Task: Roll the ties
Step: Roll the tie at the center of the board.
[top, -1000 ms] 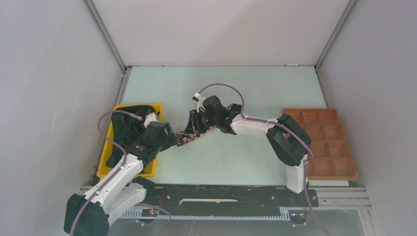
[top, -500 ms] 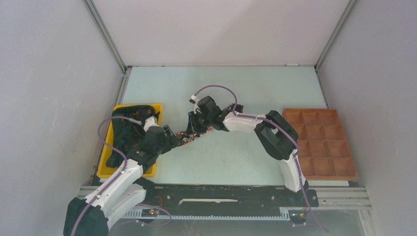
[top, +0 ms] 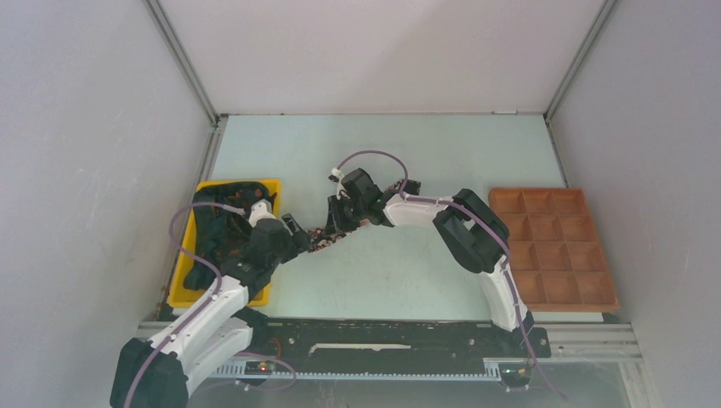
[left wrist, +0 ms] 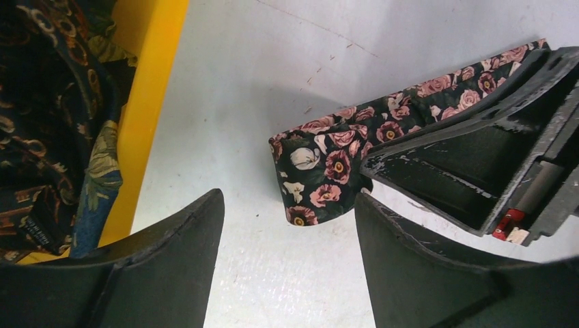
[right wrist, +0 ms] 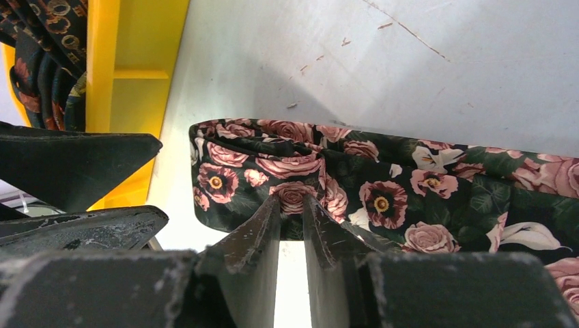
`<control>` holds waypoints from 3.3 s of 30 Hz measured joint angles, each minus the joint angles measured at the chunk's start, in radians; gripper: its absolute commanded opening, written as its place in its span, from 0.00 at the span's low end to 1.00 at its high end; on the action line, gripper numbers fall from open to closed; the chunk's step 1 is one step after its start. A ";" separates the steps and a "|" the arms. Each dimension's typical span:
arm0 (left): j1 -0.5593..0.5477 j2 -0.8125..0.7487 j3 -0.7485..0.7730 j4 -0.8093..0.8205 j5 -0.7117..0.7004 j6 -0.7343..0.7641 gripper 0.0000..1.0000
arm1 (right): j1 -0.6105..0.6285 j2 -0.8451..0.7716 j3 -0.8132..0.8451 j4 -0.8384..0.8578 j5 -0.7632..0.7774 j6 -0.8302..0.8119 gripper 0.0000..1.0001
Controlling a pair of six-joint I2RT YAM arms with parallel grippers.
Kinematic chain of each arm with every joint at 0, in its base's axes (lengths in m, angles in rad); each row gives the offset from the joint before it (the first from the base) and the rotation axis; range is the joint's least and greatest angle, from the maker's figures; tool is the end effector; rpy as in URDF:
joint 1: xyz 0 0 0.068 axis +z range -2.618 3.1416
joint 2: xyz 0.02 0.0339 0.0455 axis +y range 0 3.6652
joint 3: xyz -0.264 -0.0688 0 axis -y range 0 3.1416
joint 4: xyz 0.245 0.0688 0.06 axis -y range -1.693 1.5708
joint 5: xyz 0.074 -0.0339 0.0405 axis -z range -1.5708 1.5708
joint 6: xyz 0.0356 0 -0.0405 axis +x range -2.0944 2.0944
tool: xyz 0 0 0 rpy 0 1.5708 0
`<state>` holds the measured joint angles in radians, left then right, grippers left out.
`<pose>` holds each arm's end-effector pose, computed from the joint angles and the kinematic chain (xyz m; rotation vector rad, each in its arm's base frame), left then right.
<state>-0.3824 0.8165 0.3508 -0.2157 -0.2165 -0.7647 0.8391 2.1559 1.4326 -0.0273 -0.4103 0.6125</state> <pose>0.1602 -0.0562 0.1810 -0.5437 2.1943 -0.3777 0.3016 0.3571 0.1437 -0.5183 2.5114 1.1344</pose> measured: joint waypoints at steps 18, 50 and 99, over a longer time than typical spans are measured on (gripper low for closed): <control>0.100 0.143 -0.090 0.256 0.138 -0.071 0.68 | -0.019 0.022 0.000 0.036 -0.031 0.005 0.20; 0.145 0.332 -0.128 0.519 0.301 -0.154 0.05 | -0.027 0.030 -0.003 0.066 -0.038 0.008 0.22; 0.024 0.415 0.251 -0.067 0.196 0.225 0.00 | -0.151 -0.115 -0.163 -0.079 0.194 0.073 0.19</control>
<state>-0.3580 1.2312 0.6018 -0.2825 -0.0200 -0.5400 0.6884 2.0411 1.2701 -0.1062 -0.2165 0.6853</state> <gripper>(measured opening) 0.194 0.192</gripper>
